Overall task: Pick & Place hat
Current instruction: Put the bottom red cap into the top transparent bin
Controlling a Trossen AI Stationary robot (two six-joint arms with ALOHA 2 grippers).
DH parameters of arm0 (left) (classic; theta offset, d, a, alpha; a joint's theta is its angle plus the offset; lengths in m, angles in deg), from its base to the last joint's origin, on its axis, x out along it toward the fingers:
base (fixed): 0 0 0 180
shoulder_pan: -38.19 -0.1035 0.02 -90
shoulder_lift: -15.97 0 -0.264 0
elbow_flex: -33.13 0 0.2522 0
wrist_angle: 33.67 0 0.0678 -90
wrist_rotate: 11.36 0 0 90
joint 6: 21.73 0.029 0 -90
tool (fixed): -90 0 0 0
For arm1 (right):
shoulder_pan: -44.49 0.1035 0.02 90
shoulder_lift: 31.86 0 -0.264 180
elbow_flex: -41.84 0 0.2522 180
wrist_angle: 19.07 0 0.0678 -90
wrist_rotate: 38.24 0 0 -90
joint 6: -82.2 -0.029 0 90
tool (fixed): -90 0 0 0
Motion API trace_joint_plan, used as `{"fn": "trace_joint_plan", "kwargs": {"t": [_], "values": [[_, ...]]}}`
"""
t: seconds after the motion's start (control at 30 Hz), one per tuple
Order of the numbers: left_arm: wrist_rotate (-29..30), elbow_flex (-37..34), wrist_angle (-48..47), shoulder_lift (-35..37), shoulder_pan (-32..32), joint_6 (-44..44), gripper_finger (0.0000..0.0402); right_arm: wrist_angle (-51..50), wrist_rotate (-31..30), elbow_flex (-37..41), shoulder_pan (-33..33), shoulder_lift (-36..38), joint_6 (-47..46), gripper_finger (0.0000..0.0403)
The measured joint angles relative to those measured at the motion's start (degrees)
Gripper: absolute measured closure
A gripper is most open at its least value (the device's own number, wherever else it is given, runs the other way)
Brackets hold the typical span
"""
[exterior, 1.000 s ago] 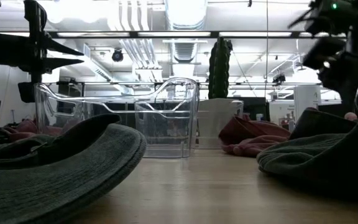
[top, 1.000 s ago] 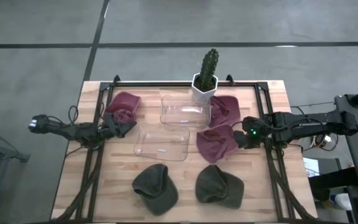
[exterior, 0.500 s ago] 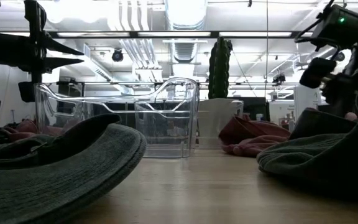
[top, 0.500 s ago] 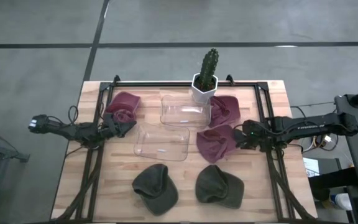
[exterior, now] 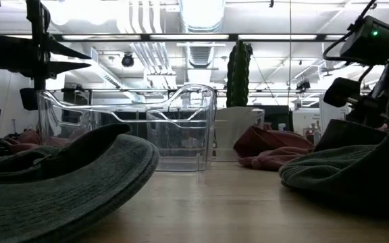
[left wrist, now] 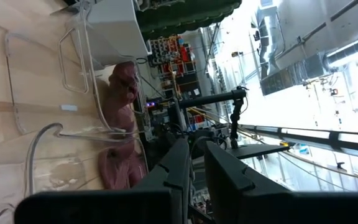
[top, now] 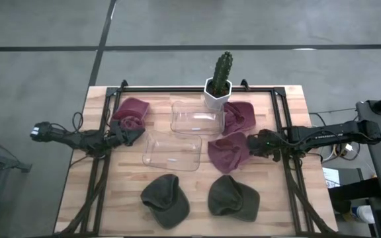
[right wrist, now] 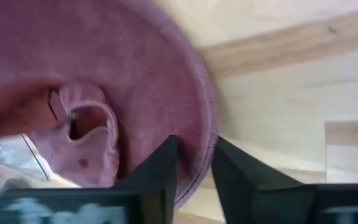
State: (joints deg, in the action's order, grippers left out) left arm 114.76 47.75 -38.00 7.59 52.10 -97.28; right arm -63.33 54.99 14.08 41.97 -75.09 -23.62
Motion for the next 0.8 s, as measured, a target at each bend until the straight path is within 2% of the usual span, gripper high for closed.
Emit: {"fn": "trace_joint_plan", "kwargs": {"t": [0.13, 0.47, 0.7, 0.8], "values": [[0.02, 0.00, 0.00, 0.00, 0.00, -0.04, 0.0358, 0.38, -1.13, -0.87, 0.00, 0.16, 2.80, 0.0382], [0.00, 0.00, -0.02, 0.00, 0.00, -0.10, 0.0358, -3.64, -0.49, -9.62, 0.04, 0.10, 8.32, 0.0391], [0.00, -0.15, -0.04, 0.00, 0.00, 0.00, 0.0358, -18.21, -1.64, -19.47, 0.04, 0.08, 13.31, 0.0392], [0.00, -0.15, -0.05, 0.00, 0.00, 0.02, 0.0358, -21.23, -1.95, -22.91, 0.04, 0.33, 14.83, 0.0393]]}}
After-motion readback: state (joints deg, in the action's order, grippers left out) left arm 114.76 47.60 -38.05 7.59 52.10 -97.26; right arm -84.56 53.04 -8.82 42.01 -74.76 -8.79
